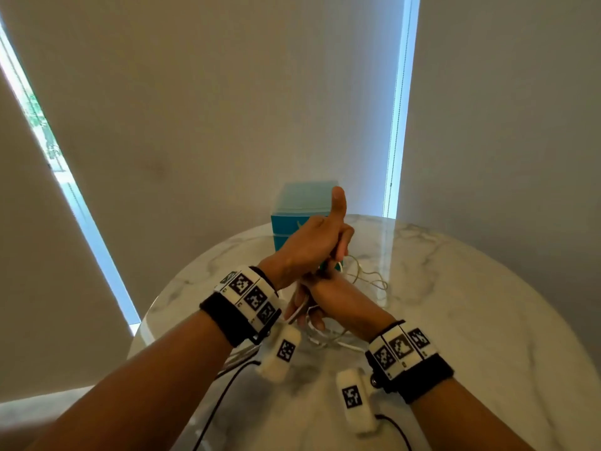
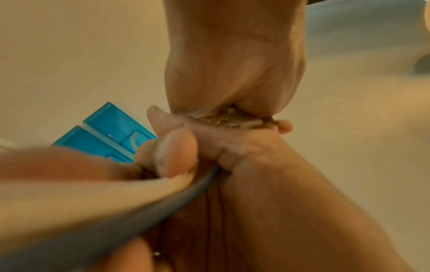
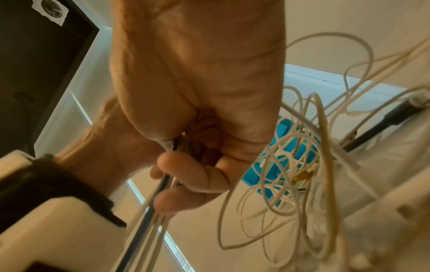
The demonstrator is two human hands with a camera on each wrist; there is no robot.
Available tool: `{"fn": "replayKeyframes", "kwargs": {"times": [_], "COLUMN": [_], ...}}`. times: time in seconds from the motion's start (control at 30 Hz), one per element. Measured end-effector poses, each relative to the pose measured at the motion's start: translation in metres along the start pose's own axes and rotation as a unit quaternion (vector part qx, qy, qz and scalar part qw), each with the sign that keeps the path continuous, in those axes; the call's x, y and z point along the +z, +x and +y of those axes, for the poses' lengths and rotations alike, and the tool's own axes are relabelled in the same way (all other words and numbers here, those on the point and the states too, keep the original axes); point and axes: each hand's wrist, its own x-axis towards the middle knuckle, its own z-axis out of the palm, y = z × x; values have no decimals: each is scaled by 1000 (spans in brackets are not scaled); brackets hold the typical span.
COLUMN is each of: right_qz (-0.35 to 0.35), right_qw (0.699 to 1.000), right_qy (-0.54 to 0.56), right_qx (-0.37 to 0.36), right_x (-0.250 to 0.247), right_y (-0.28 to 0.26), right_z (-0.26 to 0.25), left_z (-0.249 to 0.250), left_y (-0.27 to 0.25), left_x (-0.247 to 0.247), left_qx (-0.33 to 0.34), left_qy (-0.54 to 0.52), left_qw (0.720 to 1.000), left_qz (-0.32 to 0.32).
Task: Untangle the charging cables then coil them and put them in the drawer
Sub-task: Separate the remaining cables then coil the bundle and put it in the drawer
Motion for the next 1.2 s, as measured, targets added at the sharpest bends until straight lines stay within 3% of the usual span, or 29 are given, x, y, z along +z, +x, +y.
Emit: {"fn": "replayKeyframes", "kwargs": {"times": [0.1,0.2,0.33,0.4,0.53,0.63,0.7,0.8,0.93,1.07,1.2], "right_qz": [7,56,144,160,117,74,64,30,9,8,34], "right_qw": [1000,998,988,985,971,917,903,927,957,942,908], "right_qy": [-1,7,14,40,207,389,423,374,289,327,389], "right_qx": [-10,-32,-48,-44,-37,-41,-43,-13,-20,-80,-150], "right_x": [-3,-14,-27,-29,-37,-63,-87,-97,-56,-28,-26], "right_y": [-2,-2,-7,-7,5,14,14,15,25,30,29], "right_z": [4,11,17,15,15,2,-16,-36,-51,-74,-86], "left_z": [-9,-18,-36,-45,-59,-68,-81,-96,-86,-51,-22], "left_y": [2,-12,-41,-46,-50,-64,-81,-99,-81,-47,-18], "left_x": [-11,-23,-25,-27,-44,-77,-113,-176,-234,-280,-303], "left_qx": [-13,-84,-128,-130,-146,-198,-221,-232,-239,-97,100], "left_qy": [-77,-97,-44,-31,-18,42,73,68,245,476,501], "left_qw": [997,992,971,960,950,937,930,943,938,862,829], "left_qz": [-15,-7,-197,-247,-277,-285,-285,-228,-63,145,228]}}
